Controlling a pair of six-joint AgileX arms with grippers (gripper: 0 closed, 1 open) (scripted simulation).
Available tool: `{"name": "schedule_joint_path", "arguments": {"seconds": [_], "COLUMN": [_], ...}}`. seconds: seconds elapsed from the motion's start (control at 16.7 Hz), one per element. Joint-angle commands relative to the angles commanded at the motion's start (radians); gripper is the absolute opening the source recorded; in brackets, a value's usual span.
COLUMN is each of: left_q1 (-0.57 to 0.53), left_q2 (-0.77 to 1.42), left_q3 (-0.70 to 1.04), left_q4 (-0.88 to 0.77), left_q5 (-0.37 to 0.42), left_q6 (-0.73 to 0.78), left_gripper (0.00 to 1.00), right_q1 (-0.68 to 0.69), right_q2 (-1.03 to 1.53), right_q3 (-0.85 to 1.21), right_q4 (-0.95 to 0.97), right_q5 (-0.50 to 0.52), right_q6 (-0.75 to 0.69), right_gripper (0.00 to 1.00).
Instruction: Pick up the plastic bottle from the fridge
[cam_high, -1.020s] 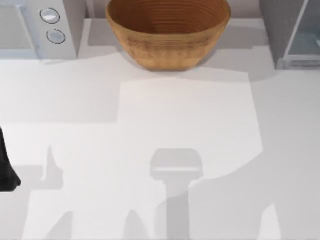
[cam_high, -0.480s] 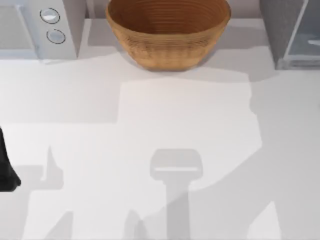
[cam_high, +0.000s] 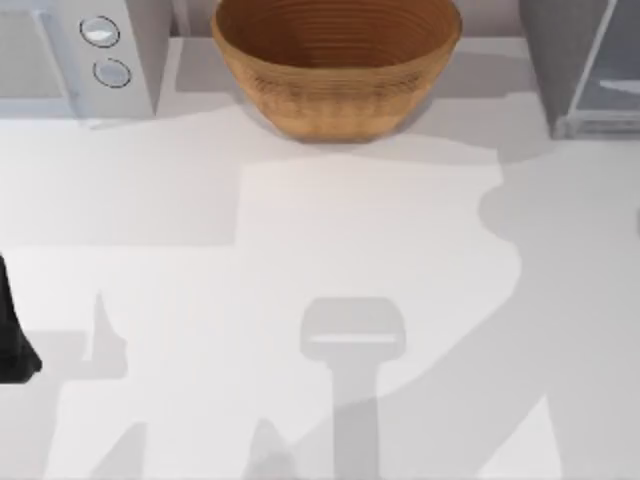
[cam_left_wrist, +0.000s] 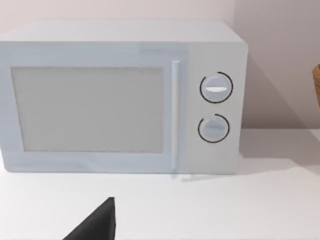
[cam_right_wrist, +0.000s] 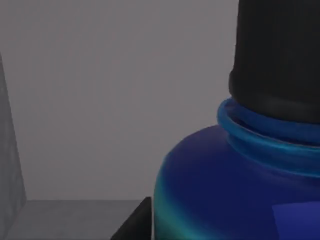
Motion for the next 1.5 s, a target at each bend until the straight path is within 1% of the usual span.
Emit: {"name": "schedule_joint_path", "arguments": {"seconds": [0.18,0.42,0.54,0.66,0.96,1.2,1.32,1.5], "left_q1": [0.000,0.000,0.000,0.000,0.000,0.000,0.000,0.000], "left_q2": [0.000,0.000,0.000,0.000,0.000,0.000,0.000,0.000], "left_q3": [0.000,0.000,0.000,0.000,0.000,0.000,0.000,0.000], "left_q4": [0.000,0.000,0.000,0.000,0.000,0.000,0.000,0.000], "left_q5": [0.000,0.000,0.000,0.000,0.000,0.000,0.000,0.000], "left_q6": [0.000,0.000,0.000,0.000,0.000,0.000,0.000,0.000], "left_gripper": [1.00,1.00,1.00,1.00,1.00,1.00,1.00,1.00], "right_q1": [-0.009,-0.033,-0.044,-0.050,-0.045,-0.029,-0.013,0.018], "right_q2": [-0.066,-0.185,-0.235,-0.261,-0.258,-0.363,-0.478,-0.727], "right_q3": [-0.101,-0.338,-0.421,-0.462,-0.464,-0.506,-0.553,-0.660], "right_q4": [0.046,0.134,0.172,0.196,0.196,0.143,0.085,-0.044], "right_q5": [-0.014,-0.036,-0.045,-0.051,-0.051,-0.039,-0.024,0.005], "right_q6": [0.000,0.001,0.002,0.002,0.004,-0.001,-0.004,-0.008], "right_gripper": [0.00,0.00,0.00,0.00,0.00,0.00,0.00,0.00]}}
